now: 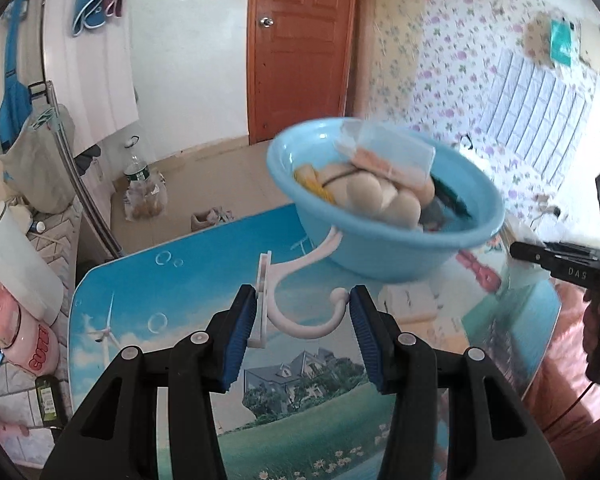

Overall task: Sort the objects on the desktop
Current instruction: 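Lift and carry the swab bag and the white hook over the basin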

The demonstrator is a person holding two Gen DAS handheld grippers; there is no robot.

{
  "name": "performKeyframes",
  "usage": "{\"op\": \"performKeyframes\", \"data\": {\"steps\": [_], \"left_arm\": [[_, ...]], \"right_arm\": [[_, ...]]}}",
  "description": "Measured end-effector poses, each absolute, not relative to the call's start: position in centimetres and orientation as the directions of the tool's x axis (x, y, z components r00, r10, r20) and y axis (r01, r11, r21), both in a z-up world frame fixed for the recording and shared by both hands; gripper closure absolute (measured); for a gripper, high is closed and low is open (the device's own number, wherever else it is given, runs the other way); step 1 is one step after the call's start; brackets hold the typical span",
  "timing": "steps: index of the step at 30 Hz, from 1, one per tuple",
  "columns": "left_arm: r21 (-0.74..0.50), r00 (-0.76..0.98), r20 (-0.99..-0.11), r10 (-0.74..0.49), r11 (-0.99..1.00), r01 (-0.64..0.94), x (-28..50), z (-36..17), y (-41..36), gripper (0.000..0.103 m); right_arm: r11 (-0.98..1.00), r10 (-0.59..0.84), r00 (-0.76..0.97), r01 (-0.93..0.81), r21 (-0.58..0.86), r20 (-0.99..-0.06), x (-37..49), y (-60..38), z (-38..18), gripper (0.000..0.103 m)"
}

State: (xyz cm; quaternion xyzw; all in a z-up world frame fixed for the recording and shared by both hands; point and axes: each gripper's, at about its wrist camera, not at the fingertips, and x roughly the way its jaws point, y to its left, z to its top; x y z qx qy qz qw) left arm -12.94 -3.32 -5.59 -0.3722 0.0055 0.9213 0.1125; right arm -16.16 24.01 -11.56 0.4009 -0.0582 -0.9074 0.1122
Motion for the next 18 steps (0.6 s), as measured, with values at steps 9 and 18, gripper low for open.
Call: {"op": "performKeyframes", "data": {"steps": [9,18], "left_arm": [[-0.067,-0.764,-0.611,0.208,-0.975,-0.212,-12.3,-2.3,-3.3,0.055],[-0.051,-0.789,-0.576,0.212,-0.973,-0.224,-11.5,-0.5,-3.0,0.055]], "right_arm": [[-0.971,-0.235,-0.709,0.133,0.201,-0.665,-16.4,25.4,-9.5,0.078],[-0.959,-0.280,-0.730,0.179,0.221,-0.623,-15.9,24.8,-8.2,0.078]]}}
